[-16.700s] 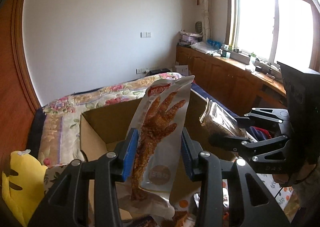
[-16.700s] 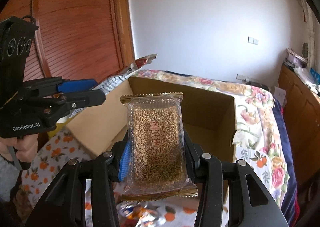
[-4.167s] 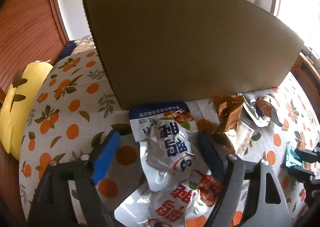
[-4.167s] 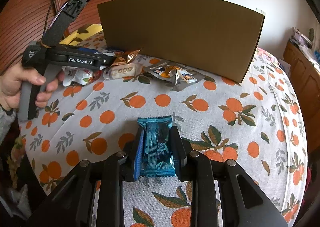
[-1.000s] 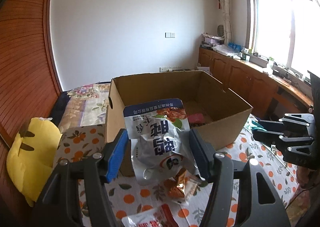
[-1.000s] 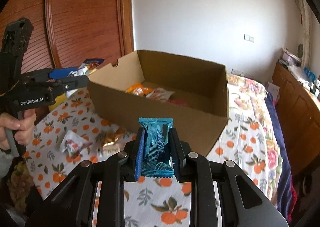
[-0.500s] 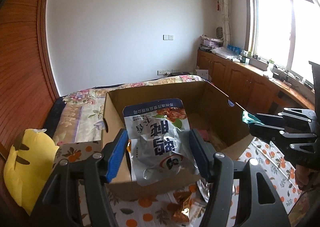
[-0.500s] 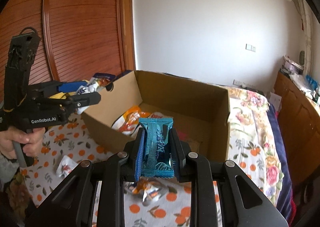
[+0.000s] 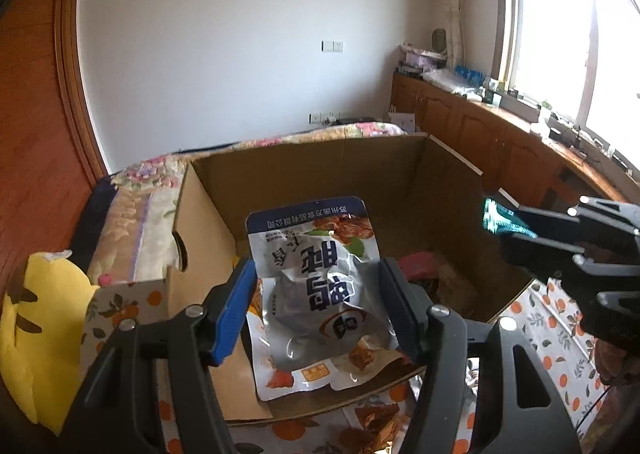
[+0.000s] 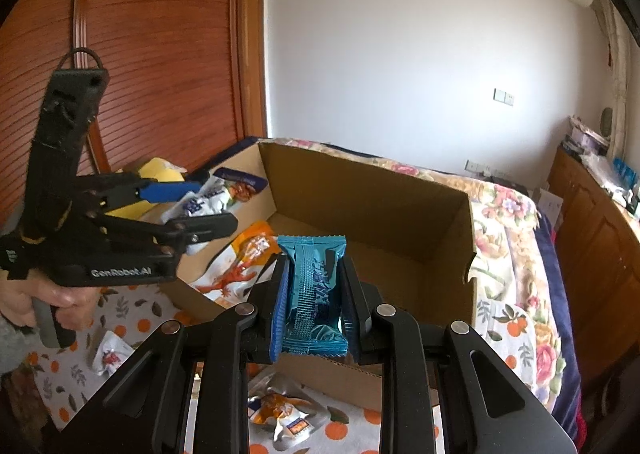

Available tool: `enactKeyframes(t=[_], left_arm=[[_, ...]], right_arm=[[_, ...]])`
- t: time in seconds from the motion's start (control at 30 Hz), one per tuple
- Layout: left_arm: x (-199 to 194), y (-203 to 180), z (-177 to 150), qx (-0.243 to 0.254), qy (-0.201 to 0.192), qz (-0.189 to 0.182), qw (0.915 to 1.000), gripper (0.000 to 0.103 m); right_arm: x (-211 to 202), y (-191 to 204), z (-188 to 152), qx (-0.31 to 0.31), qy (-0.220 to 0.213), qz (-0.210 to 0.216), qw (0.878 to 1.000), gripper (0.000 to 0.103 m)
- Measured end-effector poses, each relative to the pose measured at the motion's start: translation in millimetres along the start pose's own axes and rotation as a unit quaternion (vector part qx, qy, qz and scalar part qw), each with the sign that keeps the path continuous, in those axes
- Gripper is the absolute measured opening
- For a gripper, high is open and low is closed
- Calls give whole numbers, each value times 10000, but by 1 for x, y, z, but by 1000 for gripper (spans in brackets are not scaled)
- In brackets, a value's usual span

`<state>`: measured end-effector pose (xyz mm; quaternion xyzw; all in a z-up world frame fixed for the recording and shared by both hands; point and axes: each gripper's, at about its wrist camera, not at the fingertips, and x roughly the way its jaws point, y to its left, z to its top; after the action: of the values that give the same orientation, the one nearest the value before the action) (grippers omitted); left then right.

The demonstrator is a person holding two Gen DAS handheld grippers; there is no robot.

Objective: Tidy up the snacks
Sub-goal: 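Carry the white packet and teal candy over the box and open both tools, then move both open tools back from the box to the snacks on the cloth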

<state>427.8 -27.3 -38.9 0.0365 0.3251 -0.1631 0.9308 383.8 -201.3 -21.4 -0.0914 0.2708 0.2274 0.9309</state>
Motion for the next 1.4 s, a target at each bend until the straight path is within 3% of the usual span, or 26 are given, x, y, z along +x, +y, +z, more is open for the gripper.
enactKeyframes(t=[0.37,0.7,0.9,1.13,1.4], left_arm=[[22,-8,-6,118,286,42,9995,63],[31,3,-7,-175,601,-384,9973,64],[29,-2,-8,-160,573,-371,9975,64],[24,-3,-11,-133,518,-262,9982,64],[-20,-11,-12,-22,32,-208,9998,64]], right_arm=[[50,-8,12,38,345,-35,9994,22],[89,-22,-2,455,876,145,9950,23],[90,-37,-6,806,963,317,9916,26],[83,-39,-7,822,890,269,9923,45],[27,-31,-8,622,365,221,9971,45]])
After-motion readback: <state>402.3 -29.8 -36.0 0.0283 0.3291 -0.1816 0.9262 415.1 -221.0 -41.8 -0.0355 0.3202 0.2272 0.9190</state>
